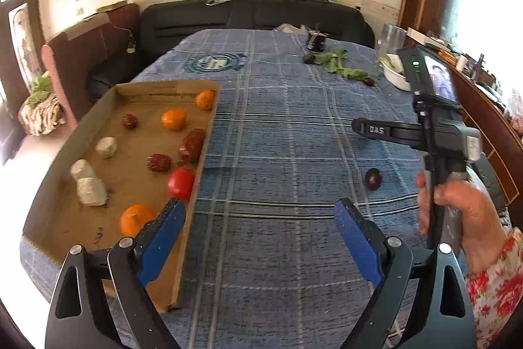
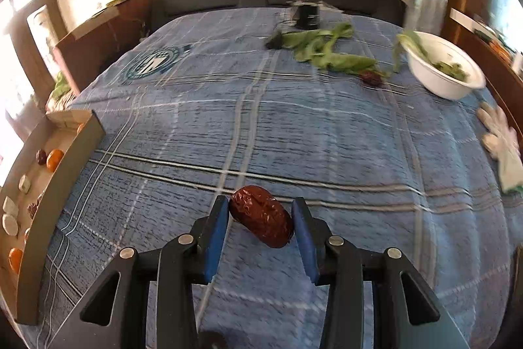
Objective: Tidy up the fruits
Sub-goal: 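Close the left tool on the dark plum while the right tool grasps the red date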
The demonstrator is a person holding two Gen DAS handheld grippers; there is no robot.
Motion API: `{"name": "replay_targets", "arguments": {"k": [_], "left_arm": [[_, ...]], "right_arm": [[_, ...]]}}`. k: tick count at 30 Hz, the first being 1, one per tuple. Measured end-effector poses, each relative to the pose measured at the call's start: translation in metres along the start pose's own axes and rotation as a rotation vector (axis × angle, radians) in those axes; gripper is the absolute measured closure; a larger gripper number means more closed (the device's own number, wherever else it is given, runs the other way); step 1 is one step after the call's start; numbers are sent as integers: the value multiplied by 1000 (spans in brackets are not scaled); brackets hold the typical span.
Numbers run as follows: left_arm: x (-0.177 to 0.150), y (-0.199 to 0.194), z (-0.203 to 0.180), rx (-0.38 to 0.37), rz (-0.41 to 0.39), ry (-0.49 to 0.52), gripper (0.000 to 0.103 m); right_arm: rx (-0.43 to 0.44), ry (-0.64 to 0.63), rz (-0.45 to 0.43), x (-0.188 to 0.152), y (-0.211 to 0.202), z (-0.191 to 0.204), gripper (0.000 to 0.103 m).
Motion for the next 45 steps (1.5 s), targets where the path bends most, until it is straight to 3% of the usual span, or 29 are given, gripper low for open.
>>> {"name": "replay_targets", "arguments": {"k": [3, 7, 12, 16, 22, 28, 34, 36, 37, 40, 45], "left_arm": [[8, 13, -15, -52, 19, 21, 11], [21, 39, -49, -116, 41, 90, 11], [32, 76, -87, -176, 60, 162, 13], [33, 99, -98, -245, 103, 134, 39], [30, 109, -101, -334, 77, 101, 52], [30, 110, -95, -355, 68, 58, 52], [31, 109, -99, -360, 63, 75, 49], [30, 109, -102, -348, 63, 92, 62], [30, 109, -104, -353, 69, 102, 82], [30, 109, -107, -355, 64, 118, 84], [31, 106, -96, -359, 40, 63, 85]], "right_arm": [[-64, 70, 7, -11, -22, -30, 60], [-39, 183, -27, -30, -47, -75, 59], [9, 256, -58, -36, -45, -94, 59], [-1, 224, -63, -35, -41, -89, 59], [4, 224, -53, -39, -43, -88, 59], [41, 271, -39, -45, -47, -93, 59], [-15, 230, -56, -46, -45, -86, 60], [-43, 208, -59, -46, -44, -84, 68], [-49, 201, -62, -46, -44, -82, 69], [-47, 206, -66, -46, -44, -83, 69], [-35, 210, -121, -42, -54, -82, 69]]}}
Point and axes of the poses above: each gripper's, at about its wrist camera, not at the fingertips, and y roughly the way its jaws point, z to its left, x to its top, the point moved 4 cm from there along y, roughly the way its jaws point, and after that the axes turned 10 degrees about y, right-handed, at the moved point
